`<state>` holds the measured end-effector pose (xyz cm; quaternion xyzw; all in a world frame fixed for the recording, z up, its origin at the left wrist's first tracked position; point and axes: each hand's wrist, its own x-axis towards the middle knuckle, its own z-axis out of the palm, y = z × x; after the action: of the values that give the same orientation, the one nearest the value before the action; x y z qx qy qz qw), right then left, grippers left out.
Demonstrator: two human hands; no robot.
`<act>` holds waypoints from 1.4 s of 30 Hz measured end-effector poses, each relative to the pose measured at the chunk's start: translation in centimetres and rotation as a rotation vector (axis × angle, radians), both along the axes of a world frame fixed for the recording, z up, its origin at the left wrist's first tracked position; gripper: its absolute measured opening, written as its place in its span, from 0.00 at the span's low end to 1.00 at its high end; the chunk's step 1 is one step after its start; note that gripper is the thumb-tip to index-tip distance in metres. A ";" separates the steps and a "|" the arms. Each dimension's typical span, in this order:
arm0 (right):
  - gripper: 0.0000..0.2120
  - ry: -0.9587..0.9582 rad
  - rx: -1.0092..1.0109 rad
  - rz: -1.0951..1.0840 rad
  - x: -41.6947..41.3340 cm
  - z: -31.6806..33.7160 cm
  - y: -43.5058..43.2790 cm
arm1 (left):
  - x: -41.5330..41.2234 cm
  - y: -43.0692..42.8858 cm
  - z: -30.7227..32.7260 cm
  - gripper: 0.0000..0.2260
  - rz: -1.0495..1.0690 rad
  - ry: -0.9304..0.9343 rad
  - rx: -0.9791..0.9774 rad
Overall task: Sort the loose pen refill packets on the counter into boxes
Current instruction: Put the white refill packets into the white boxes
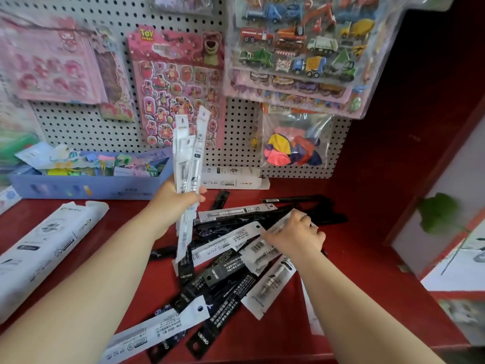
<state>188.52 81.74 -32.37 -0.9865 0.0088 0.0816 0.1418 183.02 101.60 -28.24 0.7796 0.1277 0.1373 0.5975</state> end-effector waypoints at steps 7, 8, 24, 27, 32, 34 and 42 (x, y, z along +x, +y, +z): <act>0.29 -0.080 0.482 0.065 -0.6 -0.9 -1.2 | -1.1 0.1 -1.5 0.11 -0.015 -0.002 0.007; 0.30 -0.086 0.472 0.031 -0.6 -0.9 -1.4 | -1.2 0.0 -1.9 0.10 -0.025 0.022 0.035; 0.29 -0.048 0.511 -0.149 1.2 -1.6 -1.1 | -1.0 0.2 -4.1 0.06 0.072 0.107 -0.096; 0.18 -0.096 0.802 -0.146 1.6 -1.3 -1.1 | -0.7 -0.3 -3.8 0.07 0.041 0.042 -0.054; 0.08 0.084 1.215 -0.016 1.6 1.2 -1.7 | 0.2 -1.7 -3.1 0.09 -0.046 -0.020 -0.101; 0.10 0.191 1.336 0.069 1.8 2.2 -1.6 | 0.6 -2.2 -2.8 0.10 -0.085 -0.024 -0.108; 0.12 -0.034 1.155 0.040 2.8 3.5 -1.1 | 2.1 -3.2 -2.2 0.12 -0.081 -0.003 0.036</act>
<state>191.31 80.64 -28.83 -0.7504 -0.0582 0.0601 0.6556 185.12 98.41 -30.40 0.7945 0.0929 0.1164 0.5887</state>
